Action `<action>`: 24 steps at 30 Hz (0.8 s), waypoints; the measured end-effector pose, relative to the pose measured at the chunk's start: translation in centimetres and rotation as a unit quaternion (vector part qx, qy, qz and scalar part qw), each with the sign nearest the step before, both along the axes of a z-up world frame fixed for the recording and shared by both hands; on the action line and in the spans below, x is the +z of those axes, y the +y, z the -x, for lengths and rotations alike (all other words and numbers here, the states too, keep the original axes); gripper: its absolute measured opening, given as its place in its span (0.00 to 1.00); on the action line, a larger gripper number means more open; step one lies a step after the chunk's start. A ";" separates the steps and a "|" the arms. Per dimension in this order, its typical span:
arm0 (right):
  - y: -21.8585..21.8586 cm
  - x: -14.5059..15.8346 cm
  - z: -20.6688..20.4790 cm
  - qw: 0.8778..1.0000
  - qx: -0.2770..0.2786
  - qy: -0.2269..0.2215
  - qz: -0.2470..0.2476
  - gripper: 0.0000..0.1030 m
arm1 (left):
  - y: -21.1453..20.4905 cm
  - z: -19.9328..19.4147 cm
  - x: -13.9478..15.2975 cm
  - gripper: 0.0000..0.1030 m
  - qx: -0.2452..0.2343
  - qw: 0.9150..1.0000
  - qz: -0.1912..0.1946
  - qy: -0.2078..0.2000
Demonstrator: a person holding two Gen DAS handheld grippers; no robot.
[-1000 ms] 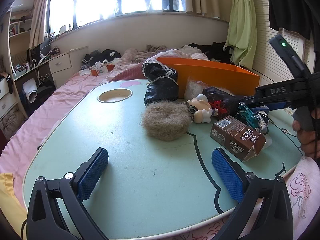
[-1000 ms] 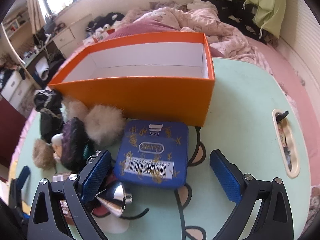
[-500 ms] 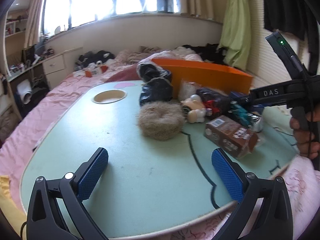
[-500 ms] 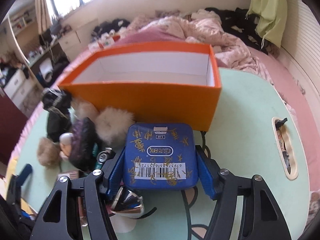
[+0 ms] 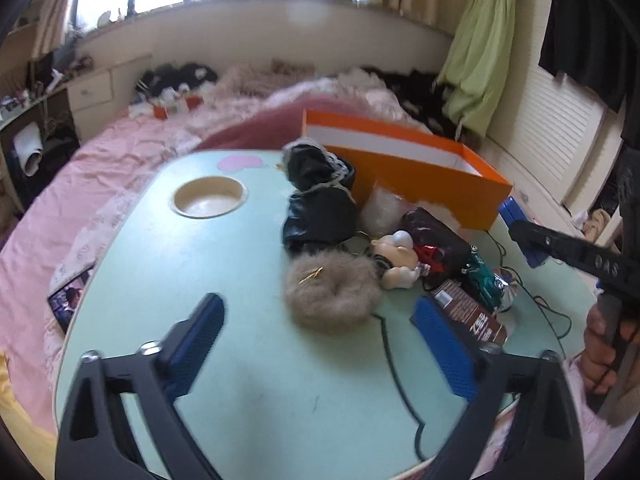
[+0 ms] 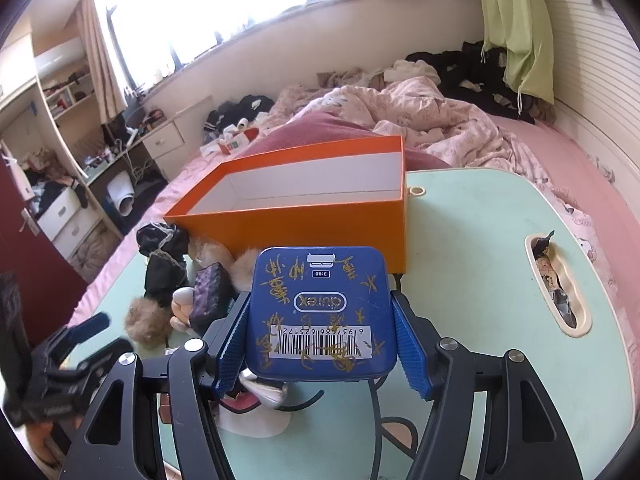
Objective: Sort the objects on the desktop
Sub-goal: 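Carry the blue tin toward the box with right gripper while left grasps fur ball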
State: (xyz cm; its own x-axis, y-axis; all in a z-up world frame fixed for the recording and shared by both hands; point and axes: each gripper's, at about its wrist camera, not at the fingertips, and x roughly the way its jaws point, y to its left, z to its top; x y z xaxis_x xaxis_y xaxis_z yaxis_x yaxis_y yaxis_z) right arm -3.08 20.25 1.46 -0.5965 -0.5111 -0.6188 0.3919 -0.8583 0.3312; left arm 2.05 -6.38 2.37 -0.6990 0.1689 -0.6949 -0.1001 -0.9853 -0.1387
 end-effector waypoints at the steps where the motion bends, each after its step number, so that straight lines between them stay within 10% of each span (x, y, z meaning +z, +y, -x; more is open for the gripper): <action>1: -0.1 0.0 -0.1 1.000 0.002 -0.002 0.000 0.64 | 0.0 0.4 0.0 0.69 0.000 1.000 -0.004 -0.007; 8: -0.1 -0.2 -0.2 1.000 0.006 -0.005 -0.002 0.64 | 0.8 3.1 -1.0 0.44 -0.002 0.998 0.005 -0.059; 24: -1.8 3.5 1.4 0.998 0.014 0.063 -0.016 0.64 | -1.6 -1.9 0.6 0.41 -0.009 0.999 -0.039 -0.001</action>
State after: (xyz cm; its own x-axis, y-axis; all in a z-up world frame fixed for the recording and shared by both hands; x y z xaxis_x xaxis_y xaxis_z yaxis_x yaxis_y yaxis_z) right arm -4.46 18.46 5.01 -0.6557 -0.5098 -0.5569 0.4526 -0.8558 0.2504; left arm 3.90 -7.96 2.95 -0.6933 0.2348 -0.6813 -0.1172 -0.9696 -0.2148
